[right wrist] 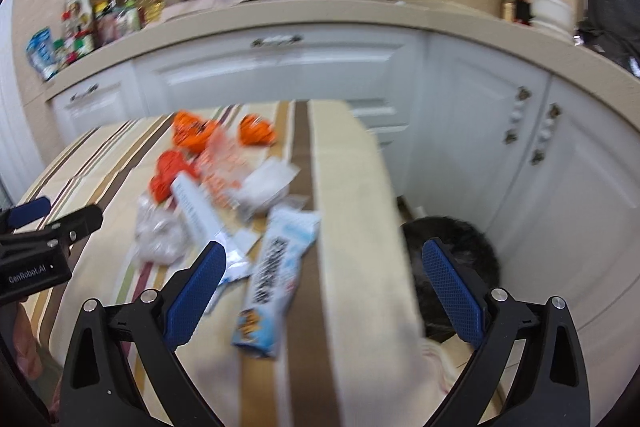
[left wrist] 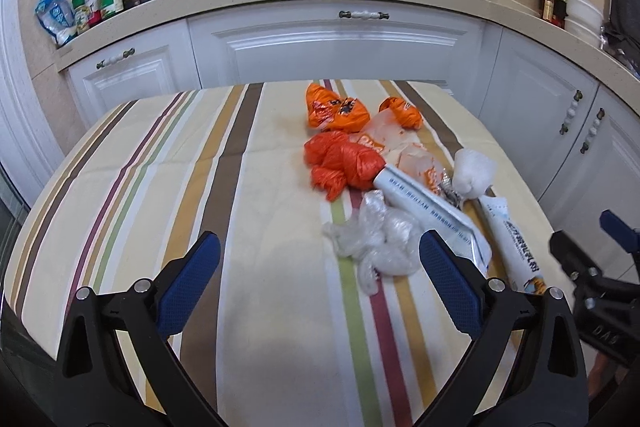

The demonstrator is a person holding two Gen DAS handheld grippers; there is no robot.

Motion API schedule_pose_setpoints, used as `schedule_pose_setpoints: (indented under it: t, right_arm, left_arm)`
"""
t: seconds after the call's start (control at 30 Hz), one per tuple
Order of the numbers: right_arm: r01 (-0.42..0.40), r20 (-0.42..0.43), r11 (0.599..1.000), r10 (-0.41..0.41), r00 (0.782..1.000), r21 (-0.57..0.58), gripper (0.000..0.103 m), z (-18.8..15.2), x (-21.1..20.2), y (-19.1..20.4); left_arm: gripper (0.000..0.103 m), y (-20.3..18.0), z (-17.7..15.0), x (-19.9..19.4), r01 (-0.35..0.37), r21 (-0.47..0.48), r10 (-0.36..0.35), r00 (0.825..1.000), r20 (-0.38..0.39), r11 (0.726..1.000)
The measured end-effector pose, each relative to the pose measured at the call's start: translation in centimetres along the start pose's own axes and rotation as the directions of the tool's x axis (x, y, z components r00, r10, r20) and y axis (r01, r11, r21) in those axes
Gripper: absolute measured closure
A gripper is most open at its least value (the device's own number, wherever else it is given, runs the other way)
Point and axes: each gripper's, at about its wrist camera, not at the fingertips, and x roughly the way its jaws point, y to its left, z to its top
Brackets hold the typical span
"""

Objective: Collect trash
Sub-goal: 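Grasp the white milk-powder tube with the right gripper while the left gripper grasps the clear plastic bag, then carry both items to the black bin and open both grippers to drop them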

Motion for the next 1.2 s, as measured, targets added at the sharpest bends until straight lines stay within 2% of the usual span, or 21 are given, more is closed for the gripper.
schedule_pose_setpoints:
  t: [0.07, 0.1, 0.13, 0.2, 0.3, 0.37, 0.43, 0.63, 0.8, 0.9, 1.07, 1.13, 1.2]
  right_arm:
    - [-0.013, -0.016, 1.0, 0.013, 1.0, -0.01, 0.01, -0.5, 0.5, 0.7]
    - [-0.023, -0.03, 1.0, 0.023, 0.999, -0.016, 0.019, -0.7, 0.8, 1.0]
    - [-0.034, -0.041, 0.999, 0.034, 0.999, -0.019, 0.036, -1.0, 1.1, 1.2]
    - [-0.055, -0.083, 0.998, 0.053, 0.995, -0.026, 0.05, -1.4, 1.8, 1.6]
    - [-0.059, -0.094, 0.998, 0.057, 0.994, -0.018, 0.051, -2.0, 2.0, 1.6]
    - [-0.06, -0.1, 0.998, 0.058, 0.993, -0.018, 0.06, -2.2, 2.2, 1.6]
    - [-0.076, -0.12, 0.997, 0.074, 0.99, -0.014, 0.077, -2.6, 2.6, 1.4]
    - [-0.058, -0.101, 0.998, 0.057, 0.993, -0.01, 0.079, -2.8, 2.1, 0.6]
    - [-0.045, -0.084, 0.999, 0.045, 0.995, 0.008, 0.079, -2.9, 1.3, -0.8]
    - [-0.038, -0.071, 0.999, 0.04, 0.997, 0.021, 0.08, -2.7, 0.9, -1.6]
    - [-0.016, -0.054, 0.999, 0.018, 0.998, 0.039, 0.08, -2.8, 0.4, -3.0]
    - [-0.008, -0.052, 0.999, 0.011, 0.999, 0.044, 0.08, -2.8, 0.4, -3.4]
    - [0.0, -0.047, 0.999, 0.003, 0.999, 0.055, 0.08, -2.8, 0.3, -3.9]
  left_arm:
    - [0.006, 0.2, -0.5, 0.2, 0.007, -0.002, -0.007, 1.0, -0.009, 1.0]
    - [0.006, 0.2, -0.7, 0.3, 0.009, -0.002, -0.009, 1.0, -0.014, 1.0]
    - [0.006, 0.2, -0.9, 0.3, 0.013, -0.003, -0.013, 1.0, -0.018, 1.0]
    - [0.006, 0.2, -1.1, 0.5, 0.02, -0.006, -0.02, 1.0, -0.021, 1.0]
    - [0.006, 0.2, -1.1, 0.6, 0.026, -0.008, -0.026, 1.0, -0.004, 1.0]
    - [0.006, 0.0, -1.1, 0.8, 0.037, -0.01, -0.037, 0.999, 0.0, 0.999]
    - [0.006, -0.4, -1.2, 1.1, 0.051, -0.008, -0.051, 0.999, 0.0, 0.999]
    - [0.006, -2.1, -1.2, 1.6, 0.064, 0.019, -0.064, 0.998, 0.002, 0.998]
    - [0.006, -3.4, -1.4, 3.0, 0.044, 0.032, -0.044, 0.999, -0.012, 0.998]
    - [0.025, -4.1, -1.6, 4.2, 0.02, 0.054, -0.019, 1.0, -0.024, 0.998]
    - [0.038, -4.3, -1.8, 5.1, 0.016, 0.055, -0.014, 0.999, -0.03, 0.998]
    - [0.055, -4.5, -1.8, 5.1, 0.018, 0.062, -0.017, 1.0, -0.024, 0.998]
    - [0.065, -4.6, -1.9, 5.2, 0.035, 0.073, -0.033, 0.999, -0.029, 0.997]
